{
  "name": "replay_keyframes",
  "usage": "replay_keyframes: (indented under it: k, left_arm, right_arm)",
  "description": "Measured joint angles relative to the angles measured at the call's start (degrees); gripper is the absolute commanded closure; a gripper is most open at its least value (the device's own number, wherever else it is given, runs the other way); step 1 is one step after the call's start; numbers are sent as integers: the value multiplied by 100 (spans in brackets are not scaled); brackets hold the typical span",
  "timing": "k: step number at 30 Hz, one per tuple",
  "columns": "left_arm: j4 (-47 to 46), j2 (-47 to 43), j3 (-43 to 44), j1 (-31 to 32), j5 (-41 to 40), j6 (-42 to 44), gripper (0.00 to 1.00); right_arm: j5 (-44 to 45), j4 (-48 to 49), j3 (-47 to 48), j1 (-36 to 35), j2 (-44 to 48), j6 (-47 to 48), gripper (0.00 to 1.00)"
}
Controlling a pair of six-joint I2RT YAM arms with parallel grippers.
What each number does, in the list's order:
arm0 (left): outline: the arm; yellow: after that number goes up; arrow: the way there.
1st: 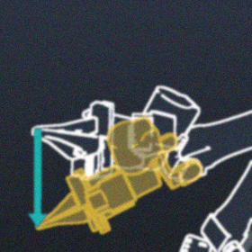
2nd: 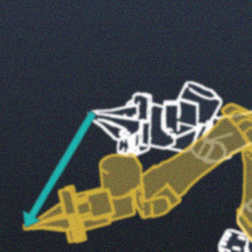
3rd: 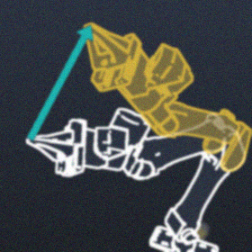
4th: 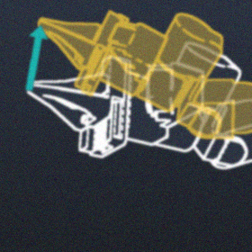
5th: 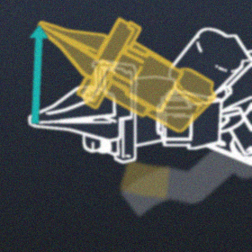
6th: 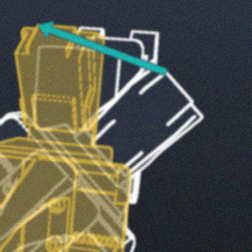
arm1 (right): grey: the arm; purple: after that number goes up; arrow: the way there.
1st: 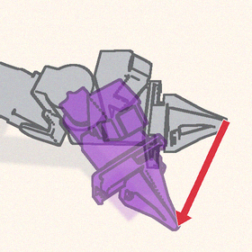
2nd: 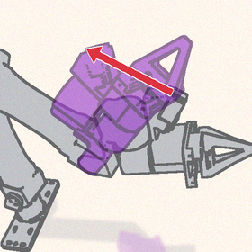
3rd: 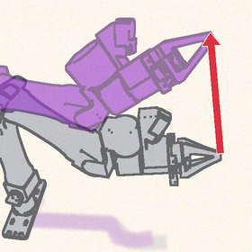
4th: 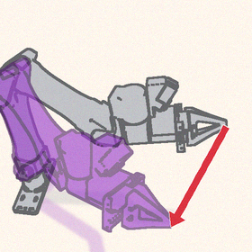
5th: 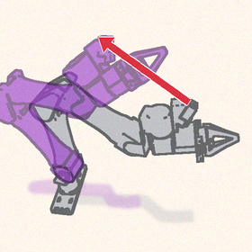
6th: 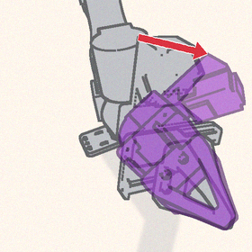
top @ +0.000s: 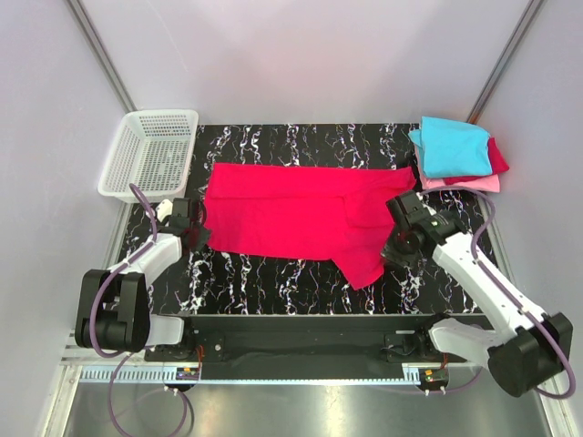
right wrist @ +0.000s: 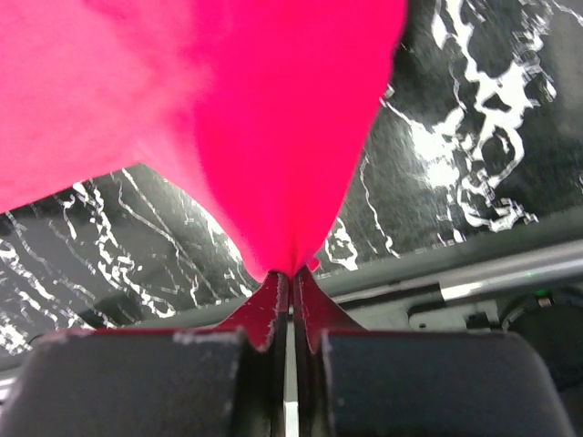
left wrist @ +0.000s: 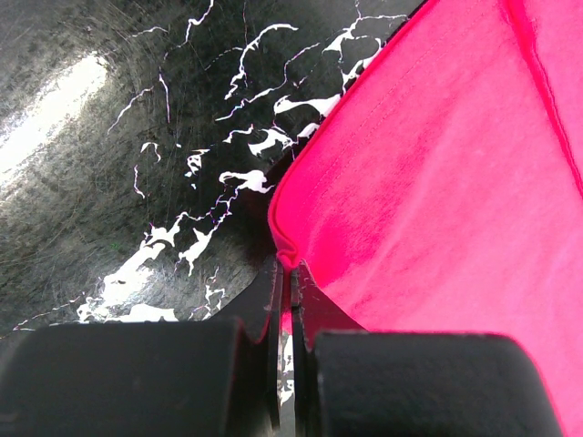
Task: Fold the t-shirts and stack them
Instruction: Fold the tshirt
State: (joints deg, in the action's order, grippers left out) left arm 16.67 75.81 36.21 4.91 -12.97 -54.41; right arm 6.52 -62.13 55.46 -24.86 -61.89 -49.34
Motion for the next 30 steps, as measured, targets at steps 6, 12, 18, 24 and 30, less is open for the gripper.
replay_keyframes:
  k: [6,12,18,24,30]
  left_arm:
    - [2,4,0,0,2,2,100]
    - [2,37,0,0,-2,11,100]
    - [2,127,0,0,7,48,100]
    - [-2,184,0,0,17,63,100]
    - [-2,295,0,0,42,68,100]
  right_arm:
    - [-15,529,243,-9,-1244,380,100]
    - [-52,1143,1180,-15,-3265,1110,81]
    - [17,1606,1882,-17,-4212,1655,66]
    - [190,1687,1963,-20,-4054,1832,64]
    - [396,1665,1917,-22,-3932,1910,64]
